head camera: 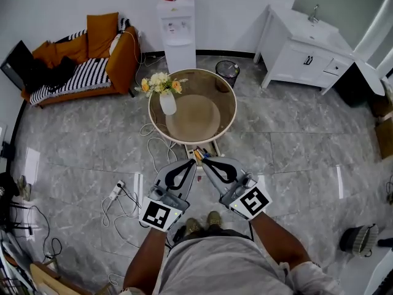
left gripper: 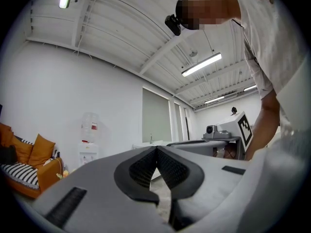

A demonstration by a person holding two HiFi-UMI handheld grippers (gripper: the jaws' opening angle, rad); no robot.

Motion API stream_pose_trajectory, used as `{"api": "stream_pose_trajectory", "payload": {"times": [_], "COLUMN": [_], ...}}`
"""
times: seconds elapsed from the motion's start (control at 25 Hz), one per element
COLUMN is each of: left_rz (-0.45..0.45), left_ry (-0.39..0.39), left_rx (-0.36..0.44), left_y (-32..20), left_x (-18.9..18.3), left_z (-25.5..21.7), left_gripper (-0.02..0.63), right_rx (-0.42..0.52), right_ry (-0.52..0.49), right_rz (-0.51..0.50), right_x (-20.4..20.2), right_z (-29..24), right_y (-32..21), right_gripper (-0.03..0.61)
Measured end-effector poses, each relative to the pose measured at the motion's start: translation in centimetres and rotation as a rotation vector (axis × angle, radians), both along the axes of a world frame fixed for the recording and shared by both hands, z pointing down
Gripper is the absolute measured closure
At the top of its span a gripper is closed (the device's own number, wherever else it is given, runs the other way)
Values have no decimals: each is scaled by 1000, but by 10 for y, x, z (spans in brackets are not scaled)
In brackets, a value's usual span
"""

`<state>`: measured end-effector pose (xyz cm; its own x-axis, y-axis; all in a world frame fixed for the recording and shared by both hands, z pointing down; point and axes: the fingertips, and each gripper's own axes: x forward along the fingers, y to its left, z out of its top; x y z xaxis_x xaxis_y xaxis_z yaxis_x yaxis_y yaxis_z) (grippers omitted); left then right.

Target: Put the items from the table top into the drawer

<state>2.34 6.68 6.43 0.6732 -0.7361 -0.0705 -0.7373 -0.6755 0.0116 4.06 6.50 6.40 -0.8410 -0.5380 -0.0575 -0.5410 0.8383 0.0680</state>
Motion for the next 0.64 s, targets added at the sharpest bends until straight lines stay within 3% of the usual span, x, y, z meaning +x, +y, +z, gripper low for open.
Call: {"api": "stream_pose_trajectory", "payload": {"times": [0.64], "left_rz": [-8], "left_ry": [29], "left_rx": [15], "left_y": [12], "left_x": [4], "left_z": [-6], "left_gripper": [615], "right_rx": [1], "right_ry": [23], "right_rz": [12], "right_x": [11], "right_z": [3], "right_y": [17], "right_gripper": [579]}}
